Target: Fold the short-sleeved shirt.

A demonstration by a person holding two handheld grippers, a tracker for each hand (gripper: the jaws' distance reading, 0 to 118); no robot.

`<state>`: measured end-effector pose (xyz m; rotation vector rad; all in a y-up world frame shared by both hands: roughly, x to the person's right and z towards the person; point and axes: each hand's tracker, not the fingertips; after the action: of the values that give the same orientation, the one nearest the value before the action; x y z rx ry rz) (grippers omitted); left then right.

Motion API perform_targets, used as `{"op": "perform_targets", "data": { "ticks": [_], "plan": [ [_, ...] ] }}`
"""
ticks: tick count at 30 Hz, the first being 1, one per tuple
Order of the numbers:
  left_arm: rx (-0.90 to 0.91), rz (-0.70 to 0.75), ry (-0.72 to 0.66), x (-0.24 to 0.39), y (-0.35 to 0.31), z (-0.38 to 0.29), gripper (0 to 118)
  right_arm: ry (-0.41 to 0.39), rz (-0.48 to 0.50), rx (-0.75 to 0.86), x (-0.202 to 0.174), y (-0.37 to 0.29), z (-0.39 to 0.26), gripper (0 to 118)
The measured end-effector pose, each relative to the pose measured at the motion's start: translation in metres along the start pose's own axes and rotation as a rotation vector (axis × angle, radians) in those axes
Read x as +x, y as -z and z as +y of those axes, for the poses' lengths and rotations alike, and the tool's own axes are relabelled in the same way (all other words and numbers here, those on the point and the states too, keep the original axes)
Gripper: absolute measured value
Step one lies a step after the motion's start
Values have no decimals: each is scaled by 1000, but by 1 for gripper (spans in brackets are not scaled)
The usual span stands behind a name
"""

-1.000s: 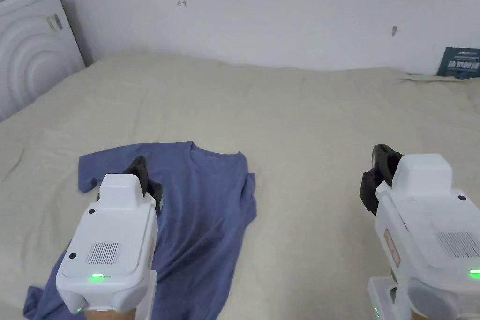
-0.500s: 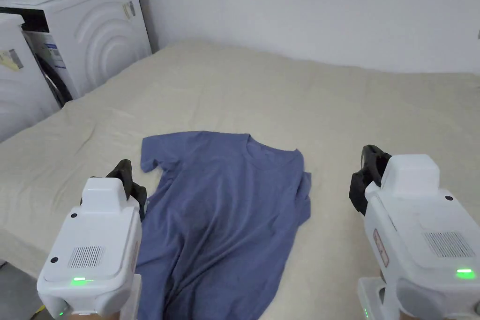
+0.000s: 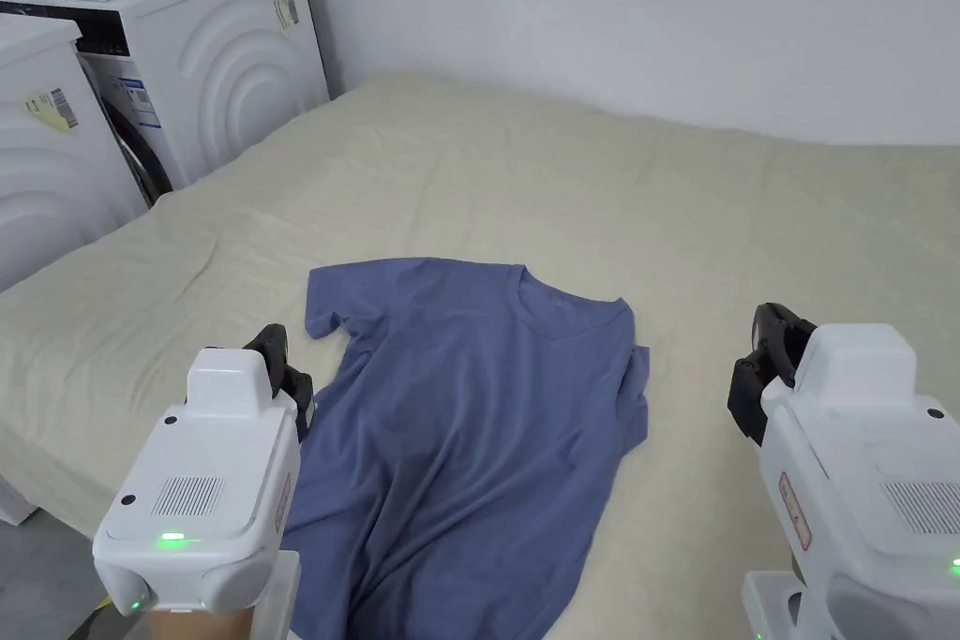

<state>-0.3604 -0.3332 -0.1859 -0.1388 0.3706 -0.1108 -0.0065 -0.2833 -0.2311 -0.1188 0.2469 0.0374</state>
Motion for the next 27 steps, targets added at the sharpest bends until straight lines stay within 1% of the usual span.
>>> {"op": "perform_targets", "data": {
  "ticks": [3,7,9,10,11,12,13,14,15,16,22,27],
  "plan": [
    [-63,-43,-43,2,13,1,0,-4,-9,-4,5,2,0,1],
    [-217,-93,-90,10,45,1,0,-4,-19,-11,9,5,-1,1],
    [-313,-116,-111,17,67,0,6,-4,-27,-16,13,8,-3,1],
    [-366,-131,-124,21,80,-2,14,-5,-31,-20,15,9,-4,1],
    [-419,-146,-130,25,92,-3,24,-6,-34,-24,17,10,-5,1],
    [-462,-163,-140,31,105,-5,40,-6,-38,-27,22,12,-9,1],
    [-513,-178,-137,37,117,-8,68,-7,-43,-32,25,14,-11,1],
    [-551,-196,-128,43,126,-10,84,-7,-47,-36,28,16,-12,1],
    [-592,-208,-121,50,137,-15,97,-5,-53,-40,31,17,-14,1],
    [-639,-214,-113,57,149,-19,104,-2,-58,-44,33,17,-15,1],
    [-789,-225,-75,94,197,-50,105,16,-101,-73,53,20,-24,1],
    [-938,-195,-24,116,226,-84,105,11,-136,-101,68,20,-30,1]
  ]
}}
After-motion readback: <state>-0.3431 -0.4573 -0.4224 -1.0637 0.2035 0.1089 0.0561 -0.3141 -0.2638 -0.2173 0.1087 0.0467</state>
